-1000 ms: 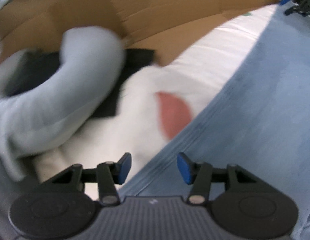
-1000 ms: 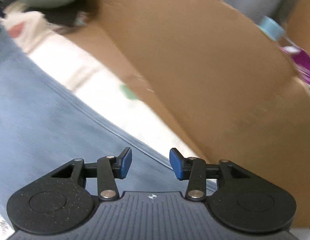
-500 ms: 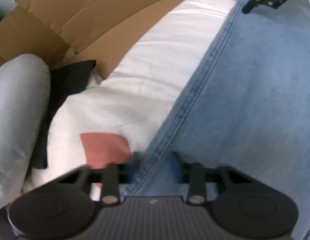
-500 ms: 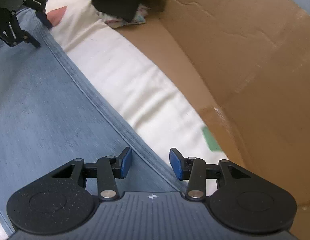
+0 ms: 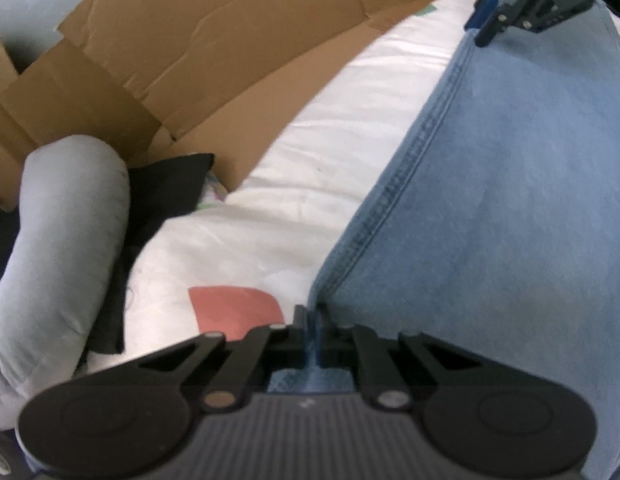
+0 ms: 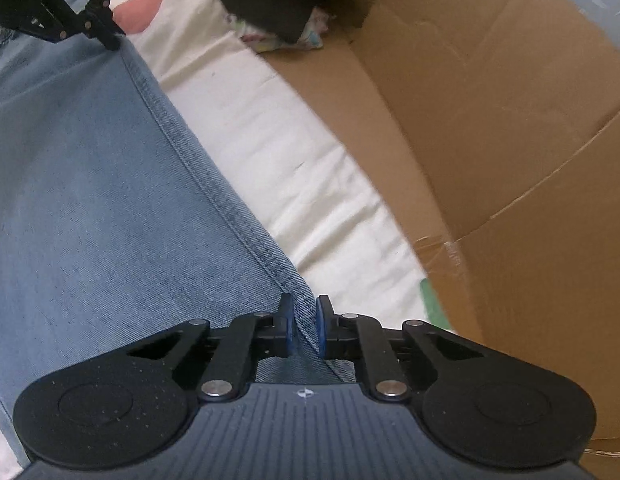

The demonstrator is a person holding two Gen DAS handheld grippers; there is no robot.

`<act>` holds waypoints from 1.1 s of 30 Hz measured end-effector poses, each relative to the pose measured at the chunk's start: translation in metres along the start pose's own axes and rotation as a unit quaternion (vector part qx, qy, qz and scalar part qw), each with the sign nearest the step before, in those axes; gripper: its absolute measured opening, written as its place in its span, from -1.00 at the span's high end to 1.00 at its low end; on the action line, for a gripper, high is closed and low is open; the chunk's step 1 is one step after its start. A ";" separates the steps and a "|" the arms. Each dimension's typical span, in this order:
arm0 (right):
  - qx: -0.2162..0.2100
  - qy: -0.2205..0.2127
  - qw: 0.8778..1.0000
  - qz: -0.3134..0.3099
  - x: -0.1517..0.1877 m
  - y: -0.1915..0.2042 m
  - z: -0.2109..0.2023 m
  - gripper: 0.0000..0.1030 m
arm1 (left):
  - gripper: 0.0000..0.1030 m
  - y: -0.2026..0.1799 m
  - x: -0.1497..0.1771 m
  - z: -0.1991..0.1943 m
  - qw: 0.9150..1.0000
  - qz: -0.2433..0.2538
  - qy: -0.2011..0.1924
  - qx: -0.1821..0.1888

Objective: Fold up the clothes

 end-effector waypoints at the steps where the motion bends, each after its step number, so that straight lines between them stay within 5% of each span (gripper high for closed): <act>1: 0.006 0.003 1.000 -0.003 -0.001 -0.001 0.000 0.82 | 0.94 0.000 -0.001 0.003 1.000 0.000 0.001 -0.004; 8: 0.047 0.042 0.998 0.020 -0.013 0.003 0.035 0.66 | 0.78 -0.009 -0.002 0.024 0.999 -0.015 0.011 -0.041; 13: 0.036 0.003 0.991 0.125 0.008 -0.015 0.018 0.43 | 0.60 0.009 0.003 0.001 0.997 -0.077 -0.014 -0.020; 19: 0.083 -0.042 0.967 0.238 0.081 -0.043 -0.042 0.24 | 0.56 0.038 0.029 -0.041 0.987 -0.143 -0.055 -0.038; 23: 0.115 -0.001 0.953 0.280 0.135 -0.052 -0.056 0.24 | 0.56 0.054 0.056 -0.053 0.980 -0.183 -0.049 -0.053; 30: 0.157 0.057 0.896 0.412 0.226 -0.065 -0.068 0.24 | 0.56 0.056 0.080 -0.054 0.975 -0.212 -0.031 -0.058; 33: 0.158 0.074 0.883 0.437 0.240 -0.062 -0.064 0.25 | 0.56 0.051 0.079 -0.046 0.975 -0.210 -0.029 -0.065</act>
Point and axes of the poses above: each gripper's, at about its wrist camera, not at the fingertips, and z roughly the way its jaws point, y to its left, x to its underside, the point moved 3 cm from there along z, roughly the way its jaws point, and after that the axes turned 15 degrees about -z, right-handed, at the moved point
